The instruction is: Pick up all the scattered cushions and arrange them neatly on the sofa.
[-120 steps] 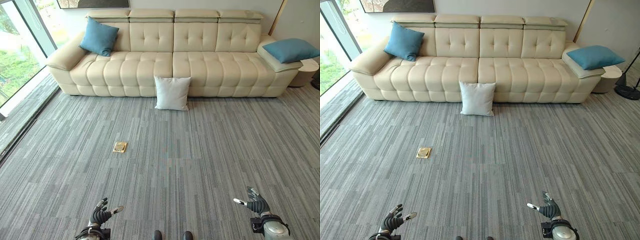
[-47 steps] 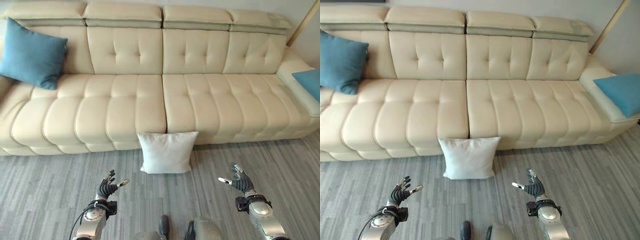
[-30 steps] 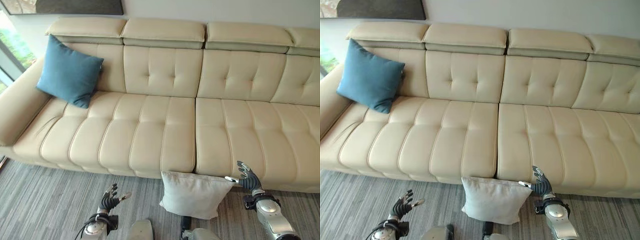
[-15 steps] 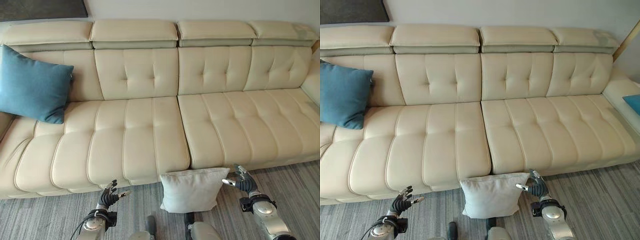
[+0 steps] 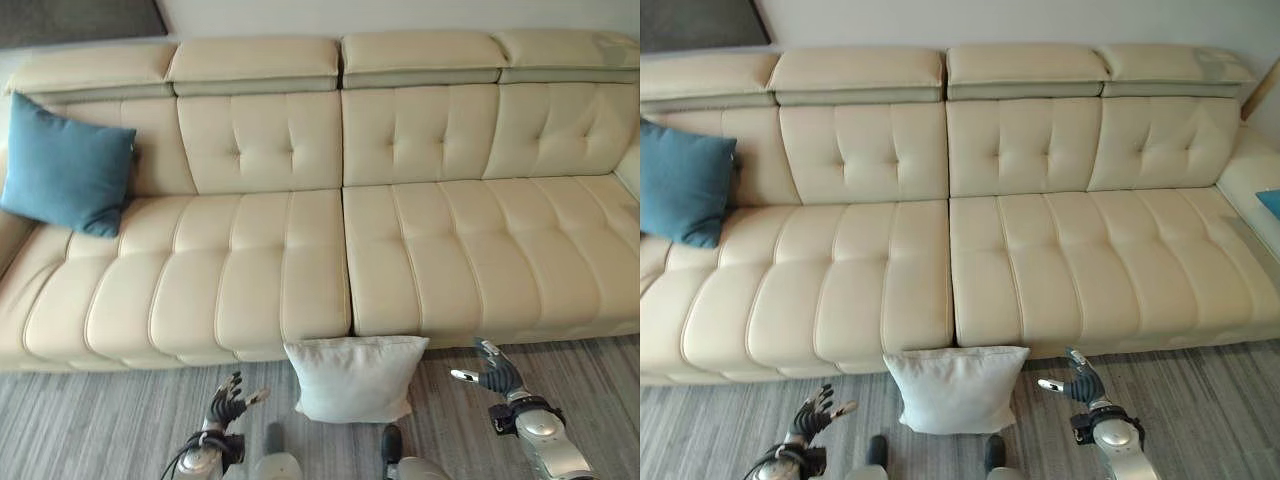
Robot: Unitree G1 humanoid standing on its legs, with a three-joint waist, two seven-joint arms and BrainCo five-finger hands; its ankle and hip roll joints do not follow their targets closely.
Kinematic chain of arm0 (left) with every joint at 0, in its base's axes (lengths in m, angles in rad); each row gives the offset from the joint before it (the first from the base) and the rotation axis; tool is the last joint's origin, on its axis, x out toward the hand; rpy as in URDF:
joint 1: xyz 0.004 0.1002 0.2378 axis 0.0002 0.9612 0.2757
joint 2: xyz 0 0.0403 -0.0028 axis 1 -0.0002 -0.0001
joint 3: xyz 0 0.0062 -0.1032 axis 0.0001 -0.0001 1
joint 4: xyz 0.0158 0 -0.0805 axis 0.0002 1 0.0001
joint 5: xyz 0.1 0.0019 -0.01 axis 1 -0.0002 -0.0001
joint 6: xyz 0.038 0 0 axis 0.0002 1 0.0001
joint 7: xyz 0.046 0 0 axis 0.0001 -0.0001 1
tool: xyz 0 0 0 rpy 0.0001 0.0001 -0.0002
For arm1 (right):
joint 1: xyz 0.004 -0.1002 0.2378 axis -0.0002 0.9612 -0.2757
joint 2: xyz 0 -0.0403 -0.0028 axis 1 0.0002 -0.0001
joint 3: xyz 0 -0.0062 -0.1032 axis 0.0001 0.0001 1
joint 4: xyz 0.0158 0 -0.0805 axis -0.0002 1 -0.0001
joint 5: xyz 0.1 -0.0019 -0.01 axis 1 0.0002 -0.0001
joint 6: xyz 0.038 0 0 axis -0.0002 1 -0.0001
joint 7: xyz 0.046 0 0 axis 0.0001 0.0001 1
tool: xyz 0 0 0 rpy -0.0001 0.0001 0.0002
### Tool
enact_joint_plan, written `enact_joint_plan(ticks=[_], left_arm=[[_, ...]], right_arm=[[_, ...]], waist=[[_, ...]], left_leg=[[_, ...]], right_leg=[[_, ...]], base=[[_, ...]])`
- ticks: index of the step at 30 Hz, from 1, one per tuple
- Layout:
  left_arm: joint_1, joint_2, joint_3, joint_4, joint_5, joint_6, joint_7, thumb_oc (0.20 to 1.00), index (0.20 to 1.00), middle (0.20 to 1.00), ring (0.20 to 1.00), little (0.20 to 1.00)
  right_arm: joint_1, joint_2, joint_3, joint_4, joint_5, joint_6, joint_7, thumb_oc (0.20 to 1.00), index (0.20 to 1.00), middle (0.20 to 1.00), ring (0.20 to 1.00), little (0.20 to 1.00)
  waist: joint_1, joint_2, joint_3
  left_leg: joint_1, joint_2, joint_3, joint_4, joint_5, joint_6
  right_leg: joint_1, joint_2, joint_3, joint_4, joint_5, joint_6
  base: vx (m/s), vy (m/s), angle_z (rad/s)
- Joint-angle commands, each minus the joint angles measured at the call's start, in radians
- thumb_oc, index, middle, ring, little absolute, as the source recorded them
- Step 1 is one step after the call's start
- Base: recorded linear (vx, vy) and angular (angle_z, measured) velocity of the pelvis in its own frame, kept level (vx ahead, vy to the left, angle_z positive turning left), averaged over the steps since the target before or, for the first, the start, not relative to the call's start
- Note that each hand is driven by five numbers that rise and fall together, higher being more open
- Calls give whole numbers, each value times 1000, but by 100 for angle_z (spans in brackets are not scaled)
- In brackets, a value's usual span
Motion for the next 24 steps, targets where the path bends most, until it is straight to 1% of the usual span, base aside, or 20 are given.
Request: enact_joint_plan(ticks=[1,2,3,4,6,8,9,10,11,12,13,14,15,16,19,21,24], left_arm=[[-46,64,13,-30,-4,-39,7,1000,1000,1000,1000,1000],[-51,69,10,-25,1,-36,10,1000,1000,1000,1000,1000],[-48,69,11,-26,-3,-36,8,1000,1000,1000,1000,1000],[-56,76,15,-31,-7,-39,18,1000,1000,1000,1000,1000],[-111,94,1,-17,-25,-54,44,1000,1000,1000,1000,1000],[-166,115,-6,-8,-34,-67,73,1000,1000,1000,1000,1000],[-220,134,-14,8,-48,-82,96,1000,1000,1000,1000,1000],[-253,144,-19,20,-56,-90,111,1000,1000,1000,1000,1000],[-253,144,-19,20,-56,-90,111,1000,1000,1000,1000,1000],[-307,160,-30,37,-83,-103,129,1000,1000,1000,1000,1000],[-341,167,-38,49,-97,-109,137,1000,1000,1000,1000,1000],[-341,167,-38,49,-97,-109,137,1000,1000,1000,1000,1000],[-377,174,-45,52,-116,-115,142,1000,1000,1000,1000,1000],[-412,178,-54,59,-136,-121,148,1000,1000,1000,1000,1000],[-499,194,-80,75,-159,-122,161,1000,1000,1000,1000,1000],[-562,209,-106,75,-158,-129,170,1000,1000,1000,1000,1000],[-668,214,-161,64,-139,-132,186,1000,1000,1000,1000,1000]], right_arm=[[-55,-16,1,0,11,-28,-14,1000,1000,1000,1000,1000],[-66,-19,10,21,3,-24,-20,1000,1000,1000,1000,1000],[-76,-17,12,35,1,-22,-21,1000,1000,1000,1000,1000],[-99,-15,23,44,-2,-20,-26,1000,1000,1000,1000,1000],[-167,-11,43,87,15,-28,-51,1000,1000,1000,1000,1000],[-225,-5,53,130,43,-32,-76,1000,1000,1000,1000,1000],[-285,-14,67,167,64,-41,-96,1000,1000,1000,1000,1000],[-323,-21,70,194,81,-47,-110,1000,1000,1000,1000,1000],[-324,-21,70,194,82,-47,-110,1000,1000,1000,1000,1000],[-394,-40,89,241,105,-53,-129,1000,1000,1000,1000,1000],[-433,-48,95,268,119,-55,-139,1000,1000,1000,1000,1000],[-434,-48,95,268,119,-55,-139,1000,1000,1000,1000,1000],[-477,-58,104,289,132,-58,-149,1000,1000,1000,1000,1000],[-526,-64,119,314,142,-60,-162,1000,1000,1000,1000,1000],[-652,-86,150,353,170,-64,-186,1000,1000,1000,1000,1000],[-732,-94,170,356,194,-72,-196,1000,1000,1000,1000,1000],[-847,-80,222,339,213,-86,-213,1000,1000,1000,1000,1000]], waist=[[-9,-16,25],[-4,-9,33],[-6,-2,33],[-4,0,50],[4,-6,100],[6,-5,130],[10,1,155],[13,3,168],[13,3,167],[11,6,189],[10,8,202],[10,8,201],[7,11,211],[5,15,231],[0,24,259],[-4,30,270],[-10,39,267]], left_leg=[[-22,-122,12,147,-314,65],[-40,-146,16,136,-322,81],[-24,-147,22,111,-326,90],[-34,-151,16,104,-329,100],[-138,-172,-19,180,-329,103],[-208,-166,-7,222,-335,109],[-276,-163,-6,260,-332,112],[-319,-164,-4,290,-338,113],[-321,-164,-3,291,-339,113],[-400,-160,-1,341,-343,116],[-449,-158,-2,376,-346,115],[-452,-158,-2,377,-346,115],[-503,-153,0,412,-353,114],[-551,-147,-4,467,-392,110],[-708,-135,-2,570,-415,116],[-831,-131,-5,646,-429,122],[-983,-131,-20,740,-452,131]], right_leg=[[-29,-30,40,108,-127,53],[-47,-19,40,124,-136,53],[-63,-7,46,150,-148,51],[-100,2,55,195,-155,52],[-205,-9,63,307,-165,53],[-299,-15,81,380,-178,44],[-380,-25,89,438,-184,38],[-424,-29,93,469,-192,36],[-426,-29,93,470,-192,36],[-506,-34,104,522,-202,31],[-550,-37,106,549,-207,28],[-553,-37,106,550,-207,28],[-604,-40,110,580,-214,27],[-652,-37,119,636,-249,31],[-806,-36,142,715,-261,29],[-931,-32,155,790,-271,28],[-1080,-27,168,873,-289,21]], base=[[-32,-71,29],[-15,-24,32],[-33,16,6],[-107,27,-16],[-216,34,-21],[-226,70,-8],[-230,78,15],[-151,55,12],[-148,38,-3],[-148,25,-6],[-148,25,2],[-122,17,-3],[-70,10,-1],[-121,24,-1],[-151,28,-4],[-112,14,-14],[-57,0,-8]])
